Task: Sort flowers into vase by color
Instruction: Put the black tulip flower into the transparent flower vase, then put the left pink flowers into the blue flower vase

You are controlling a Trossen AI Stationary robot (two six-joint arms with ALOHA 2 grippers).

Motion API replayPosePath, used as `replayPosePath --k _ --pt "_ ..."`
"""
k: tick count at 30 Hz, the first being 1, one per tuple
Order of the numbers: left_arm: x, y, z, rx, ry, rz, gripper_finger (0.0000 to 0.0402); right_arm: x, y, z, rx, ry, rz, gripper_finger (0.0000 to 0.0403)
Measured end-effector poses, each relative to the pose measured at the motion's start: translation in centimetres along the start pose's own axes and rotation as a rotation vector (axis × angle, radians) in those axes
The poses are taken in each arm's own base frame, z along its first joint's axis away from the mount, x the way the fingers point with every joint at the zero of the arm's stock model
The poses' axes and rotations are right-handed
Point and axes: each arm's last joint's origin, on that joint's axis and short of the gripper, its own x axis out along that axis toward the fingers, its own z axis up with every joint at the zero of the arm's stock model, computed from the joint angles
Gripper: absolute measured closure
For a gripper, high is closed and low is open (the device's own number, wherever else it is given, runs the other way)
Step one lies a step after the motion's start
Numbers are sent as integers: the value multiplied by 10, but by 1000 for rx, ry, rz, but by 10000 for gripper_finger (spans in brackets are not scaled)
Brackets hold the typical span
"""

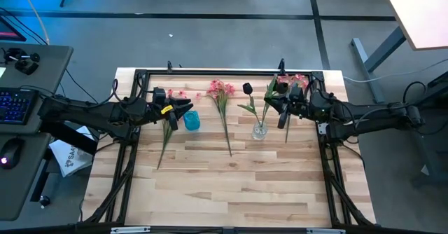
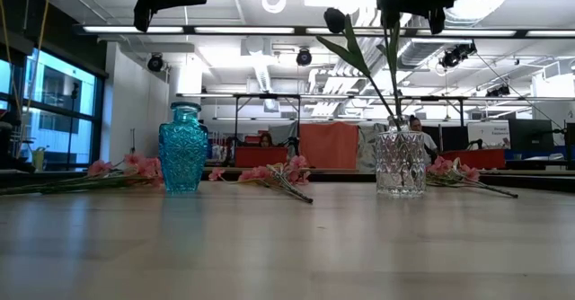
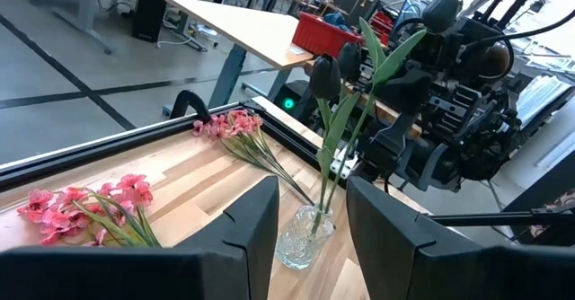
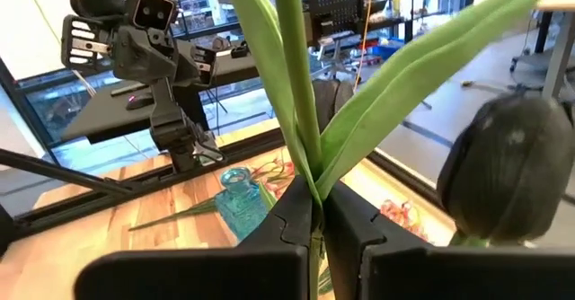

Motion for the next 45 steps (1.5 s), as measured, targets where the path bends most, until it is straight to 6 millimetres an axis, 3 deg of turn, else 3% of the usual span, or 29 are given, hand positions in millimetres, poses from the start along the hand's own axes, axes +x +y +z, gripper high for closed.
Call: replayPosePath --k 6,15,20,28,34,38,41,45 --pt "0 0 0 0 0 0 280 0 -1 -4 66 46 0 348" --pt "0 0 0 73 1 -4 280 -2 0 -11 127 156 61 189" --pt "-1 0 1 96 -5 -8 280 -11 -1 -1 86 300 30 120" --pt "-8 0 10 163 -58 -34 280 -35 -2 30 32 467 -19 94" --pt "-18 -8 33 207 -72 -35 280 -58 -6 53 14 566 -56 93" --pt "-20 -8 34 172 115 32 280 -73 -8 65 80 628 -85 93" --pt "-26 1 15 110 430 105 280 -84 -11 69 122 676 -110 93" --pt "-38 19 -20 -56 743 346 280 -89 -13 69 146 668 -132 93"
